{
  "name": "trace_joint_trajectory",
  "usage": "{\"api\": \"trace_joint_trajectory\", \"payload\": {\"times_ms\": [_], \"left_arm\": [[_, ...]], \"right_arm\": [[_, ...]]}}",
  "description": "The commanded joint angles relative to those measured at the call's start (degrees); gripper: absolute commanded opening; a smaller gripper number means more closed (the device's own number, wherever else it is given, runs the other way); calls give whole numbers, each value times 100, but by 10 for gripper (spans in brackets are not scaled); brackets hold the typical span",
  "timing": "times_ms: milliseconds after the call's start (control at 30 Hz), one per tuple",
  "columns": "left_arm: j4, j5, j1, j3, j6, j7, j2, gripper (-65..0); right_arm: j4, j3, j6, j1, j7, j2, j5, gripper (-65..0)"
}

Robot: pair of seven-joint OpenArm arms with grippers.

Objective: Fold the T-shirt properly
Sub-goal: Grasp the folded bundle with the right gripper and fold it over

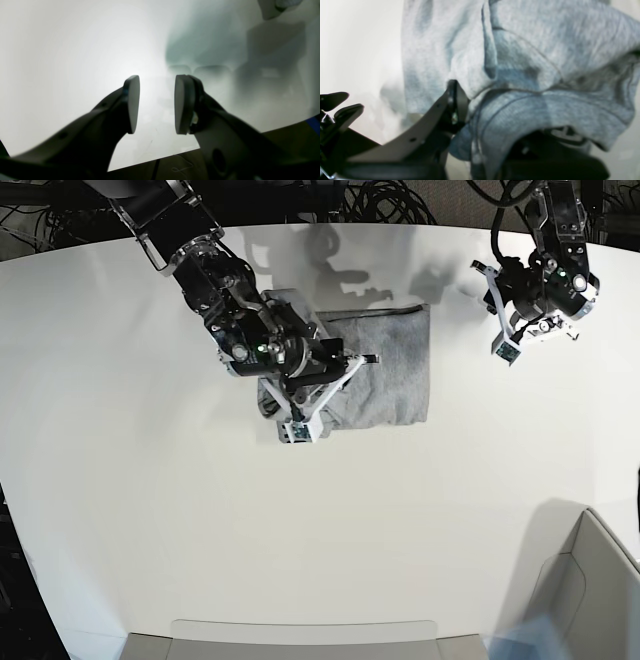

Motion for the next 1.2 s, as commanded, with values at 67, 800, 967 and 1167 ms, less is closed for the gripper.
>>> {"api": "trace_joint_trajectory", "payload": {"times_ms": [67, 800, 967, 1167], "left_arm": [[85, 9, -28, -1, 10, -53, -73, -413], [-170, 9, -28, 8, 10, -53, -47, -413], [-205, 9, -28, 263, 10, -53, -47, -413], [-205, 9, -28, 456, 10, -53, -47, -413]], "right_arm": [[-235, -287, -340, 317, -31, -139, 75, -650], [-1940, -2150, -344, 1152, -383, -1369, -2000, -452], [-1958, -3003, -344, 1530, -392, -1369, -2044, -450], [-2063, -3803, -344, 2119, -357, -1369, -2044, -450]]}}
